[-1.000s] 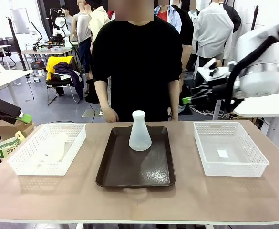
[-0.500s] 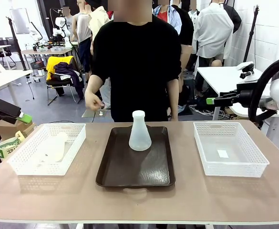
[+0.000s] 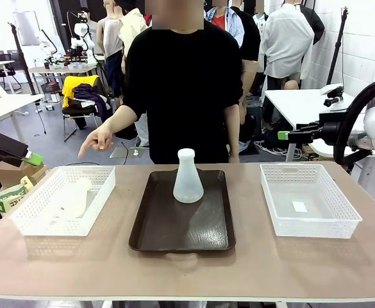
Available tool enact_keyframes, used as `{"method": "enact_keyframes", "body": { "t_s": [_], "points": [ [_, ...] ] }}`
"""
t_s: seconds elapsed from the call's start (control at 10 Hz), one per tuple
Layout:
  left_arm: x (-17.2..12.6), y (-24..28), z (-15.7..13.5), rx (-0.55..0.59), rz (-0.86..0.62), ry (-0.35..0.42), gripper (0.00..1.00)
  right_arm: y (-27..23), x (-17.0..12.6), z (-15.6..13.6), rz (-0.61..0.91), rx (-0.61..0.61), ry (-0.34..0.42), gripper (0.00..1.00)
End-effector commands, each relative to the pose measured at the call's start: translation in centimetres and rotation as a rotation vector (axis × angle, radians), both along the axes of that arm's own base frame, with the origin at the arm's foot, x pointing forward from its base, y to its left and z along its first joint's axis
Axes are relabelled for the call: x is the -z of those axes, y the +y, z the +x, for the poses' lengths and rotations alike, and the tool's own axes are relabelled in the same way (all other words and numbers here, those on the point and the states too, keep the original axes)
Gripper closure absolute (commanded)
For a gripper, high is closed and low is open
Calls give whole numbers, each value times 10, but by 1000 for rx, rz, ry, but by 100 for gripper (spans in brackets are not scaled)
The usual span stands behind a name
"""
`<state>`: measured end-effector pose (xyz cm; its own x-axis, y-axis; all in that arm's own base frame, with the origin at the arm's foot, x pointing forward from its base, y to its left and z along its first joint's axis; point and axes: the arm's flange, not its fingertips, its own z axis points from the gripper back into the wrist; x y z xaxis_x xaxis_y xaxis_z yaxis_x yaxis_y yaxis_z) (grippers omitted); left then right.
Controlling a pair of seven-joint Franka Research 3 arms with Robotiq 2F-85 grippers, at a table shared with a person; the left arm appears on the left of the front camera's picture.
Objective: Prepare the laboratory tools.
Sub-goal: Pick up the Big flask that the person points to.
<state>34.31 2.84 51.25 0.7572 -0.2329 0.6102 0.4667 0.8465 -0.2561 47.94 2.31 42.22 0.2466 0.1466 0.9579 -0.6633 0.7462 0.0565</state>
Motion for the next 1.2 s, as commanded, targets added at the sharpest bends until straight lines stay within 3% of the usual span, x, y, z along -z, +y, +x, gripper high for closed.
{"method": "enact_keyframes", "body": {
  "t_s": [0.0, 0.4, 0.6, 0.9, 1.1],
  "points": [
    [1, 2, 0, 13, 2, -5, 0, 0, -1, 0, -6, -2, 12, 0],
    [0, 0, 0, 0, 0, 0, 0, 0, -1, 0, -6, -2, 12, 0],
    [-14, -13, 12, -98, 131, 30, 0, 0, -1, 0, -6, -2, 12, 0],
    [-23, -40, 78, -308, 373, 220, 0, 0, -1, 0, -6, -2, 12, 0],
    [-11, -59, 131, -335, 479, 312, 0, 0, -1, 0, -6, -2, 12, 0]
  ]
}}
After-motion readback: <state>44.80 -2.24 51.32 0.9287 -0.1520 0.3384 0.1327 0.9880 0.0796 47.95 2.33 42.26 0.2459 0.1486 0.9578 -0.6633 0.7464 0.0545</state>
